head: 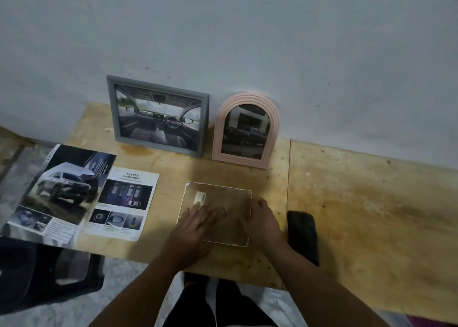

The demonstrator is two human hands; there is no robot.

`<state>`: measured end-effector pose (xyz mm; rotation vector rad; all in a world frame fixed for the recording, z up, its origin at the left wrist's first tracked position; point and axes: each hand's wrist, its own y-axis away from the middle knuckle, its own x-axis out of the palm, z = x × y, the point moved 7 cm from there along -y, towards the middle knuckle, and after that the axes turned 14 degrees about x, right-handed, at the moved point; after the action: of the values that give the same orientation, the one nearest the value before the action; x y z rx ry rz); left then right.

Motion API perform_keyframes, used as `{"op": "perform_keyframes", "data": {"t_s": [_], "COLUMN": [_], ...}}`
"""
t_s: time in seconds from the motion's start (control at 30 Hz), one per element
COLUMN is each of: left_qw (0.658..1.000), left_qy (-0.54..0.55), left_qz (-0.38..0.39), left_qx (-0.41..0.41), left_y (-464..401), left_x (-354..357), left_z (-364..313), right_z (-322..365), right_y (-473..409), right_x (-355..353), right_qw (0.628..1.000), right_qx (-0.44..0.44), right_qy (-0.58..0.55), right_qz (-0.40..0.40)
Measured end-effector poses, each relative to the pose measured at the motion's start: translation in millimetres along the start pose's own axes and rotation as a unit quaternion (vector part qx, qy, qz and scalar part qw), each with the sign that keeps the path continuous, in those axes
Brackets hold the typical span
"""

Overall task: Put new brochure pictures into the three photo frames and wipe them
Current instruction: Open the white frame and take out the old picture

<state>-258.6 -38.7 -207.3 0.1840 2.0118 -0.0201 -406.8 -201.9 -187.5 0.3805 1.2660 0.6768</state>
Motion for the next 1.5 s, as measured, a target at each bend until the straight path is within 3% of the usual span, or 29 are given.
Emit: {"op": "perform_keyframes", "data": {"t_s": [0.2,0.27,0.6,1.17,1.27,1.37,1.5], "left_qw": [0.985,0.983,0.988,0.974,0.975,0.974,0.975], "left_qy": [0.033,0.027,0.014,0.008,0.004,0.004,0.02], "left_qz": [0.091,0.115,0.091,0.161,0.16,0.169,0.16], "left_qx": [-0.14,-0.141,-0.127,-0.159,-0.155,-0.154,-0.155], "left_y": [28,30,33,22,23,23,24], "left_x": [-2,-1,2,-13,-15,-17,-21], "left_z": [76,85,89,77,76,74,72], "right_z": [11,12,21,28,31,26,6], "right_y": [-15,-17,-26,-14,-2,14,33], "right_x": [1,1,6,-10,-19,-14,1], "right_qw": [0.999,0.998,0.993,0.975,0.956,0.902,0.854], "right_qx": [0.013,0.035,0.107,0.161,0.143,0.166,0.188], "right_qy": [0.047,0.037,0.042,-0.142,-0.248,-0.394,-0.486], "right_qz": [-0.02,-0.025,-0.022,0.055,0.066,0.056,-0.013]}}
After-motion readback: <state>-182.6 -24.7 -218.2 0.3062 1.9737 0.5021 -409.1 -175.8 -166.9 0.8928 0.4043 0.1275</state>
